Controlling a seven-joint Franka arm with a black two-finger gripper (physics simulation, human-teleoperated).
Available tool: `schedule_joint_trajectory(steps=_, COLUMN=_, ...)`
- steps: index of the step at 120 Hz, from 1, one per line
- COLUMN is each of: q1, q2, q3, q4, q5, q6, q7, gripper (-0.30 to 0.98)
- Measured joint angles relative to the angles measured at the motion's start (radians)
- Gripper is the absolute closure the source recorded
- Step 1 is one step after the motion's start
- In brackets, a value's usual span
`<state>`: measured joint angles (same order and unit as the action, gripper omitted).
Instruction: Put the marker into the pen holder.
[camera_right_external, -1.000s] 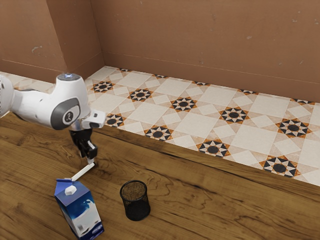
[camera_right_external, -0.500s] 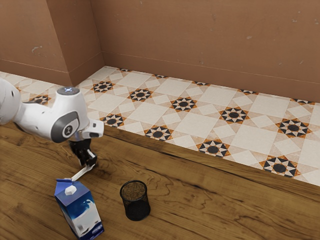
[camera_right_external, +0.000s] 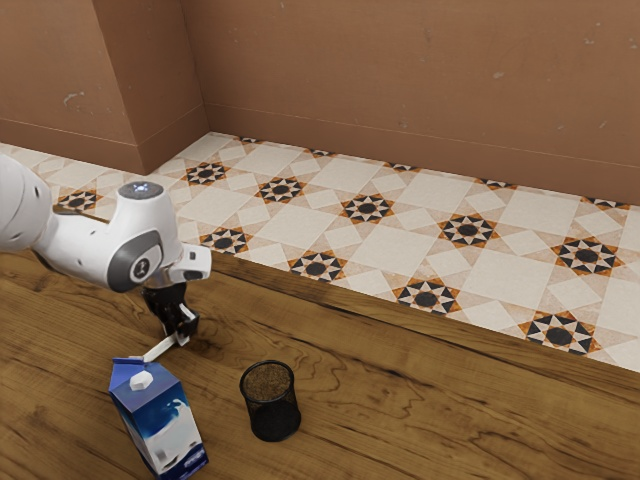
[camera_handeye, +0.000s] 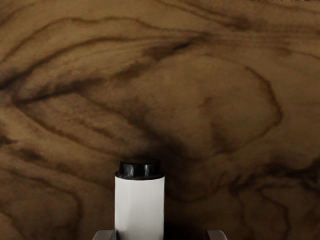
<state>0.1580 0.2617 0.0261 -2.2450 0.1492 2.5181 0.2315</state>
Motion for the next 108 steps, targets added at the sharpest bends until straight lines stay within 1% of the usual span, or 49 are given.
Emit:
schedule_joint_trajectory(steps=24, q1=0.007, q2=0.013, q3=0.0, q4=0.0, q5=-0.001, q6=0.003, q7=-0.008, gripper=0.56)
schedule_joint_trajectory(steps=42, q1=0.013, q2=0.005, q3=0.0, q4=0.0, q5=0.003, q6=0.004, q7=-0.012, gripper=0.68)
schedule_joint_trajectory(steps=54, q1=0.013, q2=-0.02, q3=0.001, q4=-0.001, q5=0.01, q6=0.004, q7=-0.019, gripper=0.73)
schedule_joint_trajectory(steps=65, q1=-0.016, q2=-0.112, q3=-0.002, q4=-0.014, q5=0.017, q6=-0.006, q7=-0.029, gripper=0.76)
schedule_joint_trajectory(steps=76, q1=-0.106, q2=-0.263, q3=-0.003, q4=-0.026, q5=0.019, q6=-0.023, q7=-0.041, gripper=0.77)
schedule_joint_trajectory(steps=82, q1=-0.15, q2=-0.333, q3=-0.019, q4=-0.031, q5=0.019, q6=-0.03, q7=-0.048, gripper=0.78)
schedule_joint_trajectory(steps=95, q1=-0.206, q2=-0.427, q3=-0.114, q4=-0.038, q5=0.015, q6=-0.031, q7=-0.07, gripper=0.79)
schedule_joint_trajectory(steps=108, q1=-0.237, q2=-0.44, q3=-0.183, q4=-0.07, q5=0.02, q6=0.028, q7=-0.104, gripper=0.79)
